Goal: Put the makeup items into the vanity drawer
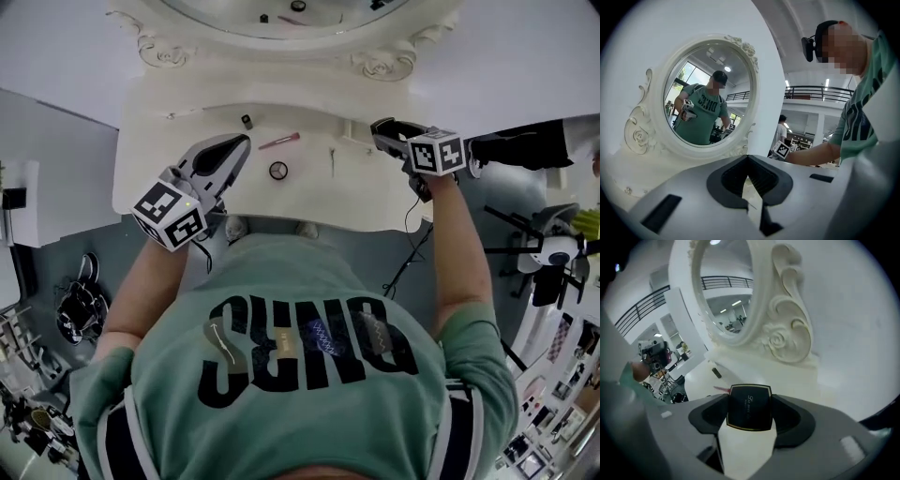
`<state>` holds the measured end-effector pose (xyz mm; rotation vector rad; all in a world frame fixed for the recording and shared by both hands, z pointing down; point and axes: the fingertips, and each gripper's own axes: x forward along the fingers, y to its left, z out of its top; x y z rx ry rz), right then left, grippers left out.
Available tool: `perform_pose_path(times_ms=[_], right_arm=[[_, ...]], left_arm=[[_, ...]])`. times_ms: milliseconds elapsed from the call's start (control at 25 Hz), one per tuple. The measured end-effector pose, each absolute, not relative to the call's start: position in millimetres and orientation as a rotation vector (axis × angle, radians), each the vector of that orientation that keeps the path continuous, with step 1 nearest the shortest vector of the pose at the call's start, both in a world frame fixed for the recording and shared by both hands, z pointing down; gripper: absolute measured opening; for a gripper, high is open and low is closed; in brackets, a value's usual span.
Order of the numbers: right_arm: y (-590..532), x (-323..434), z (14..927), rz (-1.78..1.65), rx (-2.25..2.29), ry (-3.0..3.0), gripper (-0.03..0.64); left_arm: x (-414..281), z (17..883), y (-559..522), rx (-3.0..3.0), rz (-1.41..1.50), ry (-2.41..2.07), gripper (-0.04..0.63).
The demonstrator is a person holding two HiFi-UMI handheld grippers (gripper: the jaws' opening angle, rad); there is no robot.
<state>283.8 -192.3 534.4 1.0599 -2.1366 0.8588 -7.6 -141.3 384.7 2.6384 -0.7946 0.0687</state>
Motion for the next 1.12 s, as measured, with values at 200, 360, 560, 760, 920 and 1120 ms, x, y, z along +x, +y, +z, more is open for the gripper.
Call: perform_pose_path(times_ms=[200, 360, 560, 760, 920, 1120], right_arm=[[-194.9, 304.1, 596.8, 1.041, 1.055, -1.901, 0.305], [-195.9, 302.3, 607.6, 1.183, 1.027, -1.825, 0.307], [-190.9, 296.2, 612.8, 1.298, 1.0, -1.751, 0.305], [-196.2, 291.6, 615.4, 1.336, 1.03, -1.693, 0.305], [-197.1, 291.5, 620.5, 1.336, 1.043, -1.64, 0.307], [-206.1, 298.5, 630.8, 1.327, 1.117, -1.569, 0.305]], left_arm=[[-1.1, 410.7, -146.9, 2.622, 0.082, -0.754, 0.003], [3.9, 421.9, -150.7, 2.635, 0.094, -0.711, 0.003], [9.0, 430.4, -154.2, 2.636, 0.077, -0.68, 0.003], [10.1, 431.9, -152.0, 2.636, 0.069, -0.661, 0.003], [8.7, 431.9, -150.9, 2.633, 0.061, -0.666, 0.003], [6.3, 432.4, -148.6, 2.627, 0.06, -0.674, 0.003]])
